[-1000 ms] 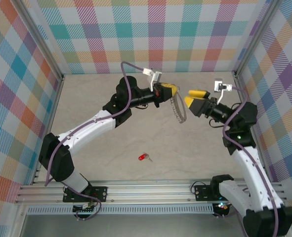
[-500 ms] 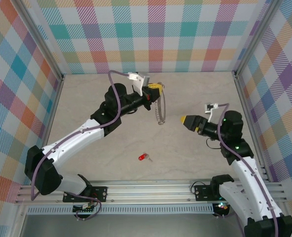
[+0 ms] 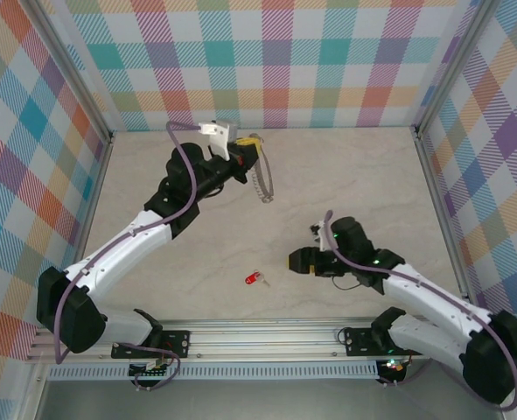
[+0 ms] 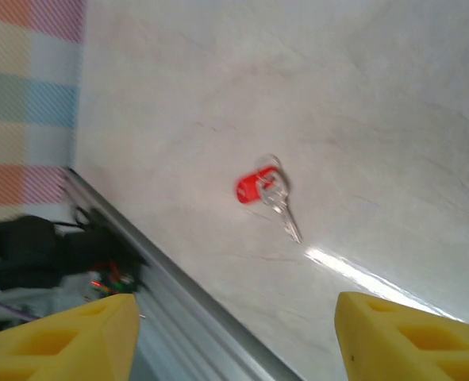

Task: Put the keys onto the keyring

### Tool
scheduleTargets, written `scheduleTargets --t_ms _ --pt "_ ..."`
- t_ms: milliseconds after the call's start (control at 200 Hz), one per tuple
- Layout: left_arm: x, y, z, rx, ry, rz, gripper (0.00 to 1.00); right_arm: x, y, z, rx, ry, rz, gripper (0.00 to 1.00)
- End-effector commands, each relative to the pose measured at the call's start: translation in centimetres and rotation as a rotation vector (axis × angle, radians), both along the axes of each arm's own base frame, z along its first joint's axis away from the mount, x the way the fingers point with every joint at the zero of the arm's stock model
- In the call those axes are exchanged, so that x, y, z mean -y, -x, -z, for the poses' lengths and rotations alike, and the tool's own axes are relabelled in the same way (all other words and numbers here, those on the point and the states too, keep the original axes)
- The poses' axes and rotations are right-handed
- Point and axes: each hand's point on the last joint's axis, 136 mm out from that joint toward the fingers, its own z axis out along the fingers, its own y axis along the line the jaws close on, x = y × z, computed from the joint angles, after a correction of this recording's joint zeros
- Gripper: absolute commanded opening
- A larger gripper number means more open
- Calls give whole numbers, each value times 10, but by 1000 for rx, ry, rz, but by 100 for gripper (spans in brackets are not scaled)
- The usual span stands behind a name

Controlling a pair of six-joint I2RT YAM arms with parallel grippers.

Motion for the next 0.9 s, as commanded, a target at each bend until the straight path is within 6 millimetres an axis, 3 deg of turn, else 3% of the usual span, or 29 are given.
scheduleTargets --t_ms 0,145,430,895 --pt "-22 5 -26 39 82 -20 0 -3 -8 16 55 146 -17 62" --pt "-43 -1 -27 24 112 -55 0 -21 -9 35 82 281 -104 57" --pt "-69 -5 -30 30 126 -103 0 -63 -14 51 151 437 -269 51" --pt "-107 -10 -34 32 144 -180 0 -98 -12 76 163 524 -390 41"
